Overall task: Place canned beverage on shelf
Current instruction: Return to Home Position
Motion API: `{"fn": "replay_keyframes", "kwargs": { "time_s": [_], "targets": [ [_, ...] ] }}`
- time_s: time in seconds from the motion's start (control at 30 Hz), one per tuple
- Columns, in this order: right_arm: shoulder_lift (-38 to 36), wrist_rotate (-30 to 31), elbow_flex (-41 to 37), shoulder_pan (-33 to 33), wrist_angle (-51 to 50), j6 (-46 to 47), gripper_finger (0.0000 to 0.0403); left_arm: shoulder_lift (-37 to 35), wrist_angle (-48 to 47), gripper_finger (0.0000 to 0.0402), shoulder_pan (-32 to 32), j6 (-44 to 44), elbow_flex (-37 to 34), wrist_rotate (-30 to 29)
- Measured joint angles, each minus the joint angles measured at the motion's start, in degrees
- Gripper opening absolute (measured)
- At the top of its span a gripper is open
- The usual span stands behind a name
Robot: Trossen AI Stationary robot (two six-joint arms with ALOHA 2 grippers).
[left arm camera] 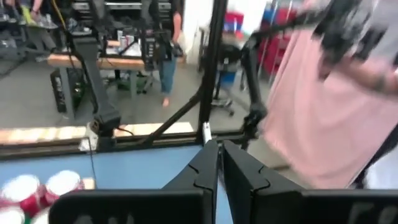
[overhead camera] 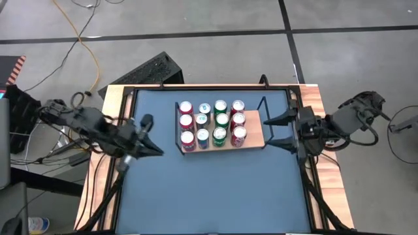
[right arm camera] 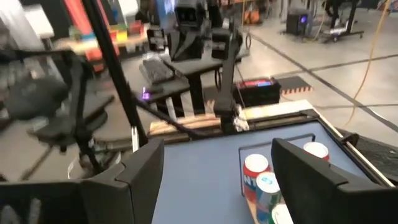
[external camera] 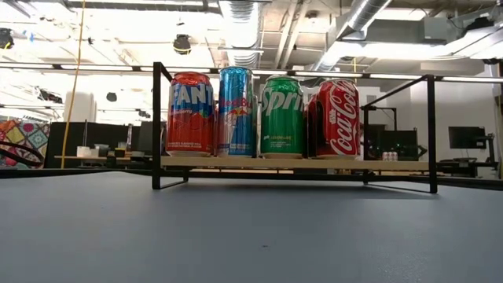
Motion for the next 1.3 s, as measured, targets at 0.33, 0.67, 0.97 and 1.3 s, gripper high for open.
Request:
{"fn": "replay_keyframes", "kwargs": {
  "time_s": [0.33, 0.67, 0.97, 1.3],
  "targets": [
    [-18.63, 0.07, -23.65, -0.62, 18.5, -2.0, 0.0282, -19.15, 3.19, 0.0009, -0.04, -10.1, -13.94, 0.0],
    [-36.6, 2.95, -39.69, -0.6, 25.09, -4.96, 0.0282, -23.71, -0.22, 0.0009, -0.04, -3.85, -14.03, -4.85],
    [-51.99, 4.39, -49.56, -0.56, 25.05, -4.58, 0.0282, -26.12, -3.65, 0.0009, -0.04, -1.98, -14.03, -2.09],
    [-63.16, 10.12, -61.35, -0.79, 24.01, -1.4, 0.0282, -26.58, -8.85, 0.0009, -0.04, -4.48, -14.03, -8.31]
  ]
}}
